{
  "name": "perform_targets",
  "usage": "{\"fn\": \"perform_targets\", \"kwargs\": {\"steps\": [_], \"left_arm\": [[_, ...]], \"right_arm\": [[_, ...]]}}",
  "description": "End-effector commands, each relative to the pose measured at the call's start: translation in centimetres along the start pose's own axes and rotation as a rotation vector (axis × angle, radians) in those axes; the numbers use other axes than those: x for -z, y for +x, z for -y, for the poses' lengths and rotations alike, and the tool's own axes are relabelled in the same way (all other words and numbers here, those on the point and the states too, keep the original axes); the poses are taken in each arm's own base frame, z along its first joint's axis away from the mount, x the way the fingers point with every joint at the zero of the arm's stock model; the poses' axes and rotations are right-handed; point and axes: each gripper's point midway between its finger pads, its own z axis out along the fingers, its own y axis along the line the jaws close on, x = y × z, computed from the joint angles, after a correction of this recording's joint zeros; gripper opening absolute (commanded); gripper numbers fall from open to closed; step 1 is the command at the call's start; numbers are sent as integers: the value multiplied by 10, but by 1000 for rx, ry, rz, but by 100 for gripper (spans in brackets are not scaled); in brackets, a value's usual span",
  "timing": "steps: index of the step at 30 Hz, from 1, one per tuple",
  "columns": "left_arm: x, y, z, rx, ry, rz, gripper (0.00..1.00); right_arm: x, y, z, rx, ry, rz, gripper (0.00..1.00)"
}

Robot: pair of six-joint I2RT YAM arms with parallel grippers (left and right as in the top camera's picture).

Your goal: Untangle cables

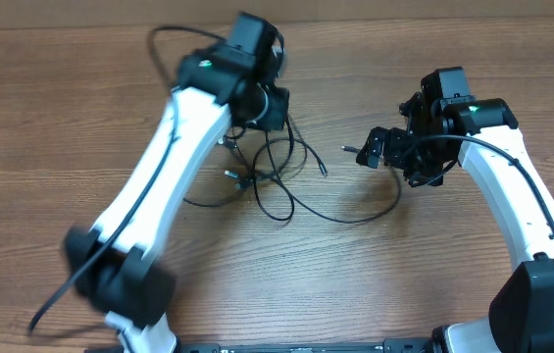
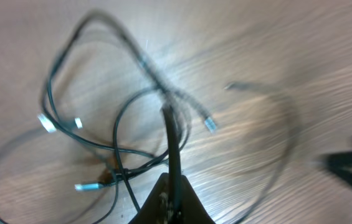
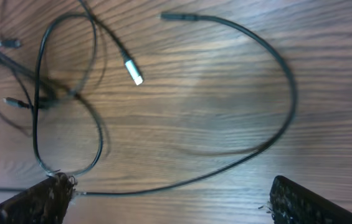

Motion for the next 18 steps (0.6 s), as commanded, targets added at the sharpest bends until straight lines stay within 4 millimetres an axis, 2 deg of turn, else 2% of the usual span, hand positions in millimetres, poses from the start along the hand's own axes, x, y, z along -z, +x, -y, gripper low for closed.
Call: {"fn": "perform_targets", "kwargs": {"steps": [1,3,4,8,9,10,13,14,18], "left_arm": [[72,-17,19,-78,54,179,5],[91,-17,24,-86,74,221,6],[100,-17,26,-90,84,239,5],[123,-11,29,-118,94,272,4],[125,-9,29,-131,92,272,4],[126,-7,30,-145,90,267,4],[122,2,29,-184,82,229,4],[121,5,28,-192,80,214,4],[117,18,37,-252,137,160,4]], "right_arm": [[1,8,-30,0,-175,-49,100],[4,6,-44,19,-255,-49,97],[5,5,-49,29,-280,-44,89],[13,0,-73,66,-418,-34,24],[16,0,-80,78,-459,-32,18],[20,-2,-88,94,-509,-29,21],[33,-4,-109,144,-638,-18,79],[37,-5,-113,158,-670,-16,85],[42,-9,-120,191,-708,7,93]]}}
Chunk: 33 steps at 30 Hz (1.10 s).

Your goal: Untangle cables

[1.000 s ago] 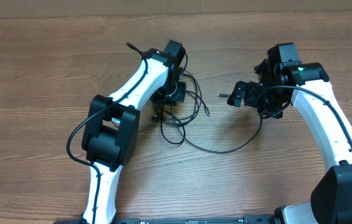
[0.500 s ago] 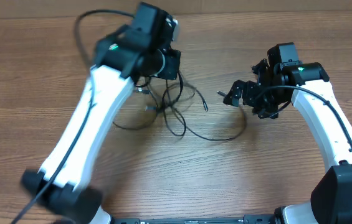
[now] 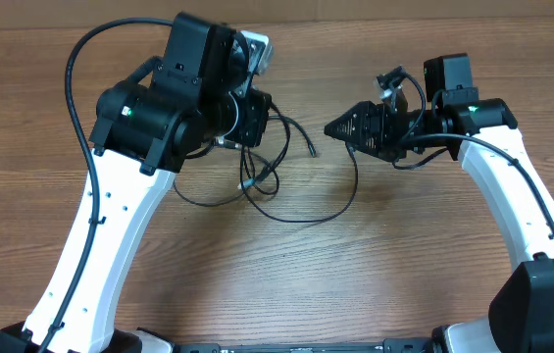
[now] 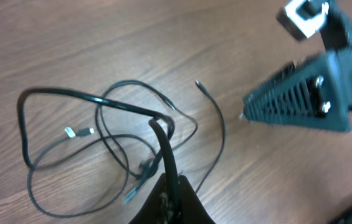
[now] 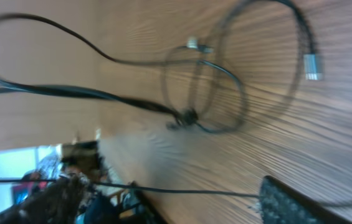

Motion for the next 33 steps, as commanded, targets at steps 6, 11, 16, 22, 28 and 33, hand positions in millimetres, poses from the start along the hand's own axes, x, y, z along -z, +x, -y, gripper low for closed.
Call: {"fn": "perform_targets", "kwargs": {"steps": [6,11,16,22,28,33], "left_arm": [[7,4,39,-188,209,-2,4],[7,8,60,-254,324,-9,4],[-3,18,61,-260,329,-53,4],[-13,33,58,-244,330,-109,4],[-12,34,59,-245,337,-115,4],[-6,39,72,-261,421,-123,4]], "right_arm": [[-1,5,-16,8,-93,-30,93],[-1,6,-16,3,-96,-35,93],[-1,8,-20,-1,-118,-44,92],[0,6,-26,21,-154,-40,92],[2,10,-40,124,-236,-55,89],[1,10,-43,161,-246,-51,84]]}}
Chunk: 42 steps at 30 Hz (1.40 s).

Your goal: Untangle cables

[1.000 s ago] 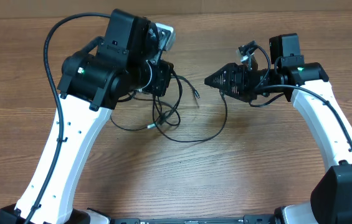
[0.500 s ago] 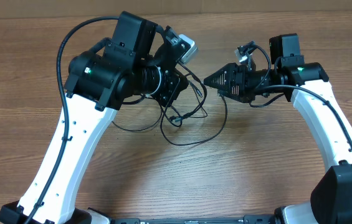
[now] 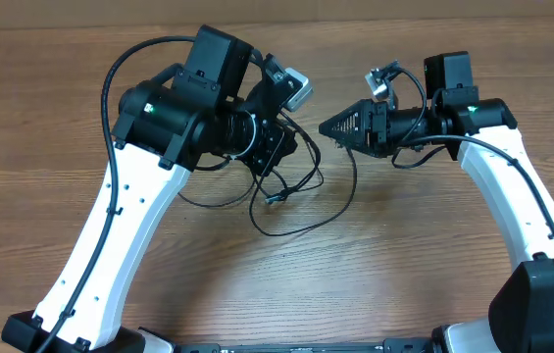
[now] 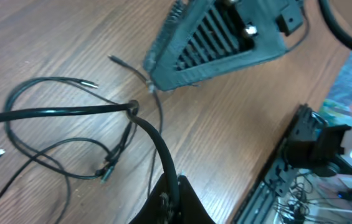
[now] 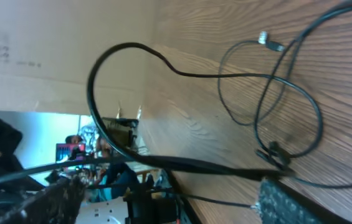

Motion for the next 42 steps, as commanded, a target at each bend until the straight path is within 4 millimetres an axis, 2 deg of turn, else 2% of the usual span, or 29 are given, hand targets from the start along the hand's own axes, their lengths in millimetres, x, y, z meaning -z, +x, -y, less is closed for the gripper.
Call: {"fn": "perform_targets", "kwargs": {"steps": [1,5,9,10,20,25,29,31,32,34,36,42], "left_arm": [[0,2,21,-70,117,2,4],[3,7,36,-136,202,-4,4],[3,8,37,-143,210,-6,4],[3,8,37,-143,209,-6,4],[3,8,37,-141,210,-8,4],[2,12,37,-132,213,-22,4],[2,14,37,-126,214,-31,4],[2,14,37,-126,212,-32,4],[2,15,37,-126,210,-33,4],[2,15,34,-128,192,-37,4],[1,17,30,-125,170,-50,4],[4,33,38,-204,217,-95,4]], "right_arm": [[-2,2,-7,56,-40,-10,84],[-2,1,-7,45,-41,-9,84],[-2,4,-8,33,-47,-16,83],[-3,5,-8,28,-50,-22,79],[-34,26,-31,86,-94,-116,70],[-46,28,-39,147,-107,-129,45],[-47,27,-36,150,-89,-125,33],[-47,27,-36,151,-89,-124,35],[-47,27,-36,151,-89,-125,39],[-47,29,-36,178,-91,-127,54],[-46,30,-35,231,-94,-130,66],[-43,38,-31,312,-92,-145,69]]}}
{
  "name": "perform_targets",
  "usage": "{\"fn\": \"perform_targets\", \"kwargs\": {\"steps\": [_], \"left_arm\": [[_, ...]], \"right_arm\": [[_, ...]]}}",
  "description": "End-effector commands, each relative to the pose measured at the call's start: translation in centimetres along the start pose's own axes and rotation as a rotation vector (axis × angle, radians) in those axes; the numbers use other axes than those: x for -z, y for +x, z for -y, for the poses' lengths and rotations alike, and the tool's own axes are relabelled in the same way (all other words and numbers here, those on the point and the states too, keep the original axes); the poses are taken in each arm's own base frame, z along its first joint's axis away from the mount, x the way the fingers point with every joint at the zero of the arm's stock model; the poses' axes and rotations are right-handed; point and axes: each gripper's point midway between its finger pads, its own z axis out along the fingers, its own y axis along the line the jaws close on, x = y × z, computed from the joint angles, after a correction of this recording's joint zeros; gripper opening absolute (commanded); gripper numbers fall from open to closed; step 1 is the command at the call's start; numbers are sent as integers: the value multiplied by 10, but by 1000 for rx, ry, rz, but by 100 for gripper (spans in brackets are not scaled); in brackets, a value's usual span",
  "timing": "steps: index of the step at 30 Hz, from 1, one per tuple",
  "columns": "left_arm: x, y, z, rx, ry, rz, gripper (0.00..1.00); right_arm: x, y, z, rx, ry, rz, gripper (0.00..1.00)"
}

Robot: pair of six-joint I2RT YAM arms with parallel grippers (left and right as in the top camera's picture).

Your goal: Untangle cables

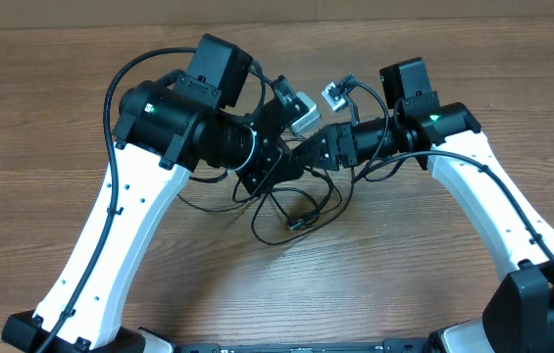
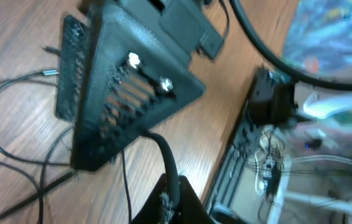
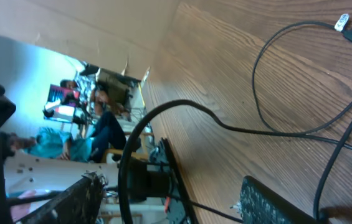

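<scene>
A tangle of thin black cables (image 1: pixel 294 204) with small silver plugs lies on the wooden table under both grippers. My left gripper (image 1: pixel 278 165) is raised above it and shut on a thick black cable (image 2: pixel 163 152) that rises from its fingertips (image 2: pixel 171 190). My right gripper (image 1: pixel 316 152) is turned on its side, pointing left, nearly tip to tip with the left one. Its ribbed finger (image 2: pixel 119 93) fills the left wrist view. The right gripper (image 3: pixel 169 196) is open, and the thick cable loop (image 3: pixel 139 134) arches between its fingers. A plug (image 3: pixel 345 22) lies at the upper right.
The wooden table (image 1: pixel 433 275) stretches around the cable pile. A pale wall (image 1: pixel 277 10) borders the far edge. The white arm links (image 1: pixel 110 245) stand over the left and right sides of the table.
My right gripper has moved left and lower, from a gap away to almost touching the left gripper. The left gripper still holds the thick cable. The hanging cable loops sit slightly further right.
First my left gripper was shut on a thick cable low at the tangle, with the right one open to the right. Then the left held the cable raised and the right was turned sideways, pointing left. The two have since closed in on each other.
</scene>
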Motion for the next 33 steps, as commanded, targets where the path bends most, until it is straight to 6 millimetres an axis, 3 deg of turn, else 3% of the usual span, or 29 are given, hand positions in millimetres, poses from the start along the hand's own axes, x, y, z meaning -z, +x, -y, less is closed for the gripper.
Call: {"fn": "perform_targets", "kwargs": {"steps": [1,7,14,22,28,33], "left_arm": [[-1,7,9,-109,47,-20,4],[-1,10,15,-189,78,-24,4],[-1,8,15,-194,78,-17,4],[-1,2,12,-194,66,4,4],[-1,-6,9,-193,52,33,4],[-1,-7,7,-193,47,37,4]], "right_arm": [[1,4,2,91,-3,-9,69],[2,18,1,91,-7,-45,68],[2,29,0,112,-11,-75,45],[2,29,0,110,-11,-76,34],[2,29,0,111,-10,-76,5],[3,32,14,103,71,-94,4]]}}
